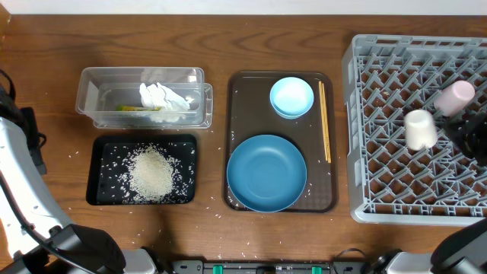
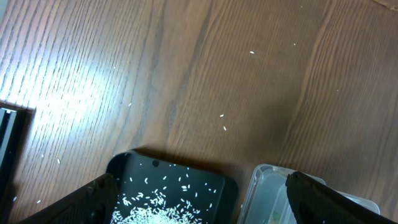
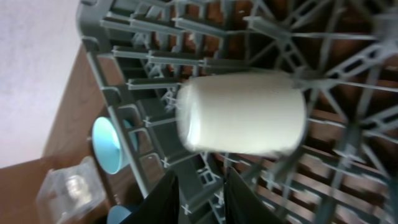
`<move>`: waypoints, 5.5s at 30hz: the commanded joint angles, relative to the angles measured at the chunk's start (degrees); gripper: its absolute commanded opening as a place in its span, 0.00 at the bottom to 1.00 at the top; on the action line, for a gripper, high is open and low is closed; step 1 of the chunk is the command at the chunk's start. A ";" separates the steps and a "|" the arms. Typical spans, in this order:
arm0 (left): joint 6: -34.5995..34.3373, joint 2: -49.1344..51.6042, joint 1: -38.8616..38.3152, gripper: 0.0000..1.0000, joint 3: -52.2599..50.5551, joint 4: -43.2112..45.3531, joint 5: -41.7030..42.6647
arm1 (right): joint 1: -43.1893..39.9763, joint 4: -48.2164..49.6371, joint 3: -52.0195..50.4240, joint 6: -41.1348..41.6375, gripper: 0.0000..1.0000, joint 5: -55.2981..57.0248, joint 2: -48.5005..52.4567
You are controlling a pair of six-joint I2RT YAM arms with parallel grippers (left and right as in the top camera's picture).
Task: Sort waste into correct bins and load items into the dishwasher rack
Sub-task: 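Carry the green cup into the dish rack and release it, then move the right gripper back to the light-blue bowl and grasp it, then carry the light-blue bowl into the dish rack and release it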
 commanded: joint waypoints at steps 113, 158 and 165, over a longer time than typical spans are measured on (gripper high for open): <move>0.57 0.11 0.11 0.89 -0.15 -0.39 -0.33 | 68.02 15.23 13.99 12.70 0.67 41.90 11.41; 0.57 0.11 0.11 0.89 -0.15 -0.39 -0.33 | 77.15 18.78 18.36 10.27 0.11 51.01 31.15; 0.57 0.11 0.11 0.89 -0.15 -0.39 -0.33 | 77.09 12.59 24.90 11.87 0.01 50.93 31.10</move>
